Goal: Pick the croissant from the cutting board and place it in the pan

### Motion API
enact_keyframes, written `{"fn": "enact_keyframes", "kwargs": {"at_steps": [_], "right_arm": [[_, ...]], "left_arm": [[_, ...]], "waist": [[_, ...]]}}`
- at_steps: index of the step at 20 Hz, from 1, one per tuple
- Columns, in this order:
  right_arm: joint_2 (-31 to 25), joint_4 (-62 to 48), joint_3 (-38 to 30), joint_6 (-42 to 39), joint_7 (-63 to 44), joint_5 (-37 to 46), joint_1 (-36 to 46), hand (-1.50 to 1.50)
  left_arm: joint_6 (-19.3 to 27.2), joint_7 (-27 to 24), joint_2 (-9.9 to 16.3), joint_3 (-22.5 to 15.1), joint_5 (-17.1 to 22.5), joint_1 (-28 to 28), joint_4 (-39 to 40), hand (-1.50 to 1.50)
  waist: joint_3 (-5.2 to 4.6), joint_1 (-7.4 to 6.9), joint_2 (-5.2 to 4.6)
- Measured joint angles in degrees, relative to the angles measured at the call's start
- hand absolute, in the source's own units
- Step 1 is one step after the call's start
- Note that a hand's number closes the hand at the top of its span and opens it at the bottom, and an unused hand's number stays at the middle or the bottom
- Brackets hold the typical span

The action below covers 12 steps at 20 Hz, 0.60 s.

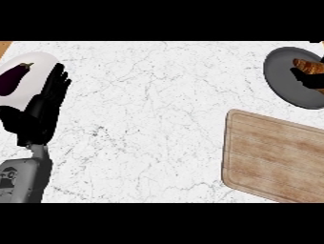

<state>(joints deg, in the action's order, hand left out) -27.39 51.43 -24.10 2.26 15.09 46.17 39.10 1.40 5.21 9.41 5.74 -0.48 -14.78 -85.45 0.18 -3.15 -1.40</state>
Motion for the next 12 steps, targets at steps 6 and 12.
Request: {"fn": "enact_keyframes", "kwargs": {"at_steps": [6,12], "right_arm": [[-3.39,-15.86,-2.13,8.24,5.60,2.23,5.38,1.50],[-4.63,-26.40,-4.80,9.34,8.90,0.90,8.48,-1.50]], "left_arm": [[-0.10,0.60,-0.65,-1.19,-0.39,-1.31,-0.24,0.00],[-0.34,-0.16,-1.01,-1.51,-0.40,-1.85,0.42,0.00]], "waist": [[0.13,-1.48,-0.56],[0.23,-2.52,-1.19]]}}
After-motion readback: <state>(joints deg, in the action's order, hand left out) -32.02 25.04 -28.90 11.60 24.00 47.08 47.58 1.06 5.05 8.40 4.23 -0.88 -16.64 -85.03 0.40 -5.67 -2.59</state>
